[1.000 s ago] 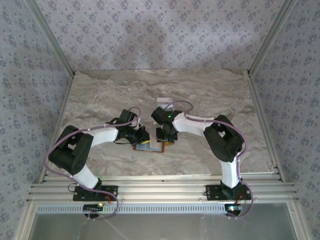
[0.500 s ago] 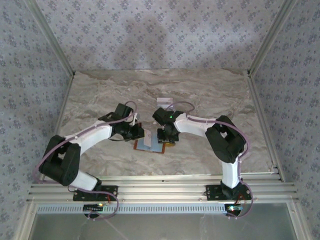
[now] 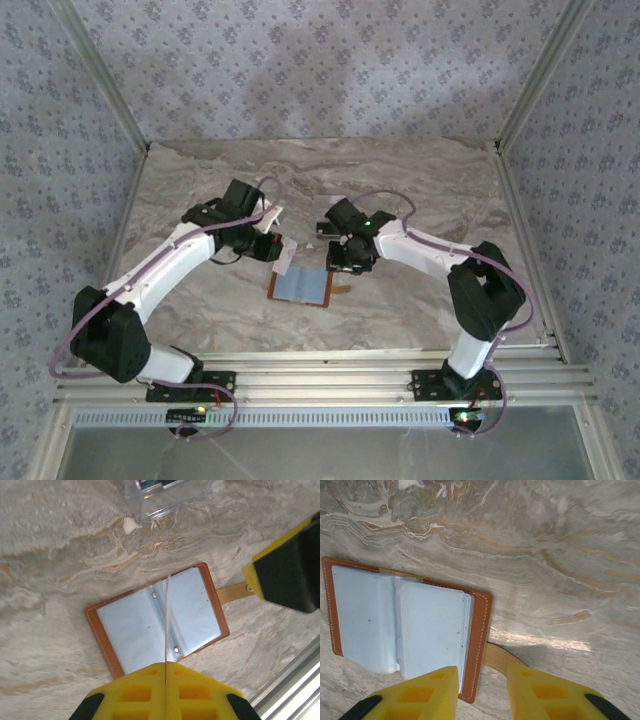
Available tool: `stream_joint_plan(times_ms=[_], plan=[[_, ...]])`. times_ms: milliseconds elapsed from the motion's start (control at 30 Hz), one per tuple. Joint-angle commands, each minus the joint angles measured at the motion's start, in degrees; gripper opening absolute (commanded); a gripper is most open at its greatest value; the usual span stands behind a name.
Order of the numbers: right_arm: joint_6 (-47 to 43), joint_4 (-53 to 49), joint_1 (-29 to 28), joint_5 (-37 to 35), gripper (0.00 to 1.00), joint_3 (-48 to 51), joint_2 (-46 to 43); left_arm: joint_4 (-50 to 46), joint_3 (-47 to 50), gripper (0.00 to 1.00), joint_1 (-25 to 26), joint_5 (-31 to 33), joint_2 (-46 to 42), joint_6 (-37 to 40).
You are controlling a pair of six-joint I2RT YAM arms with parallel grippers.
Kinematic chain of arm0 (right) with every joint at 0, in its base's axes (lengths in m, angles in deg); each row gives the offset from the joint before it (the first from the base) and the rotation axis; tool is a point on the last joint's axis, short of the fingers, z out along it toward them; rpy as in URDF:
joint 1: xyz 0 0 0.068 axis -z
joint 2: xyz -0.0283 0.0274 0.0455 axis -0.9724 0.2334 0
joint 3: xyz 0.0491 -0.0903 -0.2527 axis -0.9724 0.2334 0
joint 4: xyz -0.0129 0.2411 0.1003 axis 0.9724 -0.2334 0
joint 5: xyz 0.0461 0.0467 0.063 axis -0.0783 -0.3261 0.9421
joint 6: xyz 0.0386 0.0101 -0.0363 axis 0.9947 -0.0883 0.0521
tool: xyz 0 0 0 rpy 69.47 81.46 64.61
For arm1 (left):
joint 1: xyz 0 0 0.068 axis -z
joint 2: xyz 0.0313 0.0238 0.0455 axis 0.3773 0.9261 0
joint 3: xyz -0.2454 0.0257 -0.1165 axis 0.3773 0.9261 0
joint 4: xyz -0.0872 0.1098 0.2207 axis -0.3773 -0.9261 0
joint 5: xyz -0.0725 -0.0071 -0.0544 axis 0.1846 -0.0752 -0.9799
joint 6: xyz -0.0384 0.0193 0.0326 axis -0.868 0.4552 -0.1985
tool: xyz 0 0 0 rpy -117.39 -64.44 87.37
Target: Take the credit cards out of the card holder
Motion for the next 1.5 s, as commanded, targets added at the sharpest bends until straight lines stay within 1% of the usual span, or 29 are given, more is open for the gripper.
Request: stream_joint_plan(times_ms=[0, 67, 167, 433, 533, 667, 833, 967, 1133, 1333, 1467], plan=[[-1.87, -3.97, 1.88, -1.09, 0.33, 0.78, -3.17, -5.29, -4.04, 0.0, 2.16, 6.2, 1.04, 12.74], [-2.42, -4.36, 3.38, -1.27, 0.33, 1.36, -4.75, -5.25, -5.27, 0.0, 3.82, 9.34, 1.72, 17.49], [-3.1, -5.02, 6.08, -1.5, 0.33, 3.75, -7.14, -5.83, -8.3, 0.0, 5.7, 10.51, 3.6, 24.46], [-5.15, -7.06, 13.4, -1.71, 0.33, 7.03, -13.32, -7.23, -19.12, 0.0, 7.32, 7.83, 12.56, 42.33], [-5.18, -7.61, 15.22, -1.62, 0.33, 7.83, -14.95, -7.87, -23.01, 0.0, 7.46, 7.28, 16.59, 49.24], [-7.39, -8.32, 16.78, -1.62, 0.32, 8.73, -16.42, -8.34, -29.75, 0.0, 7.46, 7.76, 23.0, 55.67], [-7.0, -7.64, 17.72, -1.14, 0.32, 10.4, -18.12, -10.62, -40.35, 0.0, 7.14, 8.92, 32.06, 60.36], [-6.57, -7.18, 18.08, -0.9, 0.32, 11.62, -19.12, -13.54, -50.49, 0.0, 7.11, 9.56, 38.37, 62.13], [-6.56, -7.01, 18.52, -0.74, 0.32, 12.78, -19.86, -15.6, -59.24, 0.0, 7.12, 10.22, 43.96, 63.56], [-6.86, -7.56, 19.06, -0.39, 0.32, 12.28, -20.21, -17.88, -65.8, 0.0, 7.06, 12.04, 48.96, 64.76], [-6.76, -7.75, 19.24, -0.57, 0.32, 12.61, -20.73, -18.44, -67.74, 0.0, 7.07, 12.45, 51.16, 65.34]])
